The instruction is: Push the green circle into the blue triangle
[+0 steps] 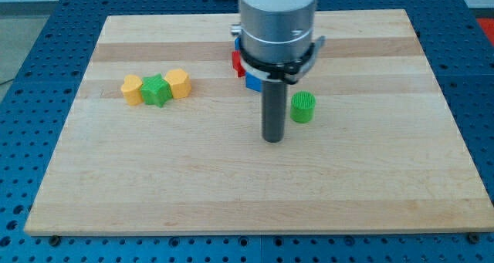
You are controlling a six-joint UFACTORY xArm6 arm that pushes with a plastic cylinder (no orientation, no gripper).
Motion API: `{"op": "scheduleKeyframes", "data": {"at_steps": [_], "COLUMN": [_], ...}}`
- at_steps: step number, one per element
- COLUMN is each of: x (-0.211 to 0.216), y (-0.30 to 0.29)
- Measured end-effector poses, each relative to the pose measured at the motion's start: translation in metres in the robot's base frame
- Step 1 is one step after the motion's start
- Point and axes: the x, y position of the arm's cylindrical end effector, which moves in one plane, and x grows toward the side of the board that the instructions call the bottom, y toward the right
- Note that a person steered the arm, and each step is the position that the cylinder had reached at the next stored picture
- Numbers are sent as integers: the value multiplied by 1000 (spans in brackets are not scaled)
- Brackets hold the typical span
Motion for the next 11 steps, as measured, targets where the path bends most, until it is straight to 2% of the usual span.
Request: {"op": "scheduleKeyframes", "data": {"at_steps": [3,4,5,6,8,11], "x": [-82,-73,-31,-15,-68,-81], "y": [29,29,38,73,87,34]}}
